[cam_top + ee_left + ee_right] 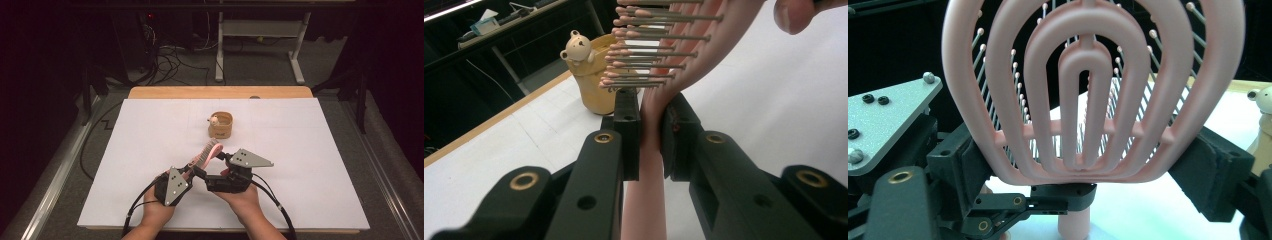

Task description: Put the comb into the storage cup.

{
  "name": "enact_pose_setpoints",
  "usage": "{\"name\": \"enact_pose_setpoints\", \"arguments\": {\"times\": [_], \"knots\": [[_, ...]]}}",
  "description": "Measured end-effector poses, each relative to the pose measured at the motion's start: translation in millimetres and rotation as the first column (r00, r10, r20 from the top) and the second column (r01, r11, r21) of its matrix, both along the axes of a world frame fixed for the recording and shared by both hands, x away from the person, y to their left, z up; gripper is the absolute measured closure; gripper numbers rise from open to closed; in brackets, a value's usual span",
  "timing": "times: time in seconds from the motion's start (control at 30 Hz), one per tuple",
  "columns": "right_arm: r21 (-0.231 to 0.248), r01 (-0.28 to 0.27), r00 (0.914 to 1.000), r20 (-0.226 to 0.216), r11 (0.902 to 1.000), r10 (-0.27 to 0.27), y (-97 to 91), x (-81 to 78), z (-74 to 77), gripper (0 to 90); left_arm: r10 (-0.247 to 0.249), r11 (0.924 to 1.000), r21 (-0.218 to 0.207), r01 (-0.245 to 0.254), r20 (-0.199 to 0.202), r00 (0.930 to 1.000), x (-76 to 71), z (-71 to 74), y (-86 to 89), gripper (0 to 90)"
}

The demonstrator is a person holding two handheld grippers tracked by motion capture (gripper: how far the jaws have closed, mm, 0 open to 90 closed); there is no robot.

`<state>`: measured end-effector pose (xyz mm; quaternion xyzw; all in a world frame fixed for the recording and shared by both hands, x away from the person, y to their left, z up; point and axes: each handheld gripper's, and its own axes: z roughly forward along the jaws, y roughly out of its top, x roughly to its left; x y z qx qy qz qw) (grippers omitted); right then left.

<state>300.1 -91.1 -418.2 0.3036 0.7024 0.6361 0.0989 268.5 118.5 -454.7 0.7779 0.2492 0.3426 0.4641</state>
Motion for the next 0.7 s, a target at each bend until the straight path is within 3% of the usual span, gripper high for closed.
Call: {"name": "enact_pose_setpoints", "arguments": {"times": [0.7], "knots": [[-0.029, 0.001, 1.0, -0.002, 0.9996, -0.001, -1.4, -0.8, 2.6, 19.7, -0.011, 0.9999, -0.001, 0.011, -0.008, 0.9999, -0.3, 0.4, 0.0, 79.8]]}}
